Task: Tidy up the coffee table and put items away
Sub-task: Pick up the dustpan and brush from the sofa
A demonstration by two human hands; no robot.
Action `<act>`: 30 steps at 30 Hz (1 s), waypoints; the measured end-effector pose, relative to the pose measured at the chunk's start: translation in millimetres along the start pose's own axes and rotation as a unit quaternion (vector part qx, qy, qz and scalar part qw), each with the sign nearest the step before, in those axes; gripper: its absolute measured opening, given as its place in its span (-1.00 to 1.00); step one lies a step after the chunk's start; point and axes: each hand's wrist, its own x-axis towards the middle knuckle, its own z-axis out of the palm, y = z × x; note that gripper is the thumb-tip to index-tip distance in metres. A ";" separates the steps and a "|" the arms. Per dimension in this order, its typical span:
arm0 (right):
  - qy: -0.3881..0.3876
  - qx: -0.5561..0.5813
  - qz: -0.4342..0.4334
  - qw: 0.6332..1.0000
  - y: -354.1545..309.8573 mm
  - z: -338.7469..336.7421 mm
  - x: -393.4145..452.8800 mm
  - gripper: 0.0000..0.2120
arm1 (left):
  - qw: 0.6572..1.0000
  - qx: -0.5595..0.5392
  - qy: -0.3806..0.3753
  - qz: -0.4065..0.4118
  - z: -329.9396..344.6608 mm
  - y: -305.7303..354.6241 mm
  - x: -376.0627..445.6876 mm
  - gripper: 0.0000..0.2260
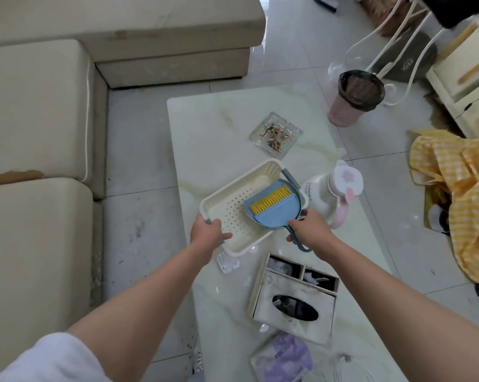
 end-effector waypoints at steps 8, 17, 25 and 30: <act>0.075 -0.102 -0.095 0.987 -20.2 -1.8 -37.4 -0.72 | 0.997 0.002 -0.076 0.016 -3.0 5.7 -48.4 -0.63; 0.296 -0.085 -0.120 0.944 13.8 -75.4 -83.3 -0.76 | 0.993 0.014 -0.119 -0.015 6.3 4.4 -93.6 -0.61; 0.143 0.196 0.041 0.969 123.0 -155.4 -113.8 -0.81 | 0.975 0.067 -0.214 -0.007 65.7 -42.2 -176.0 -0.51; 0.153 0.200 0.061 0.966 209.2 -198.5 -155.5 -0.85 | 0.961 0.097 -0.258 0.006 111.5 -98.0 -232.7 -0.58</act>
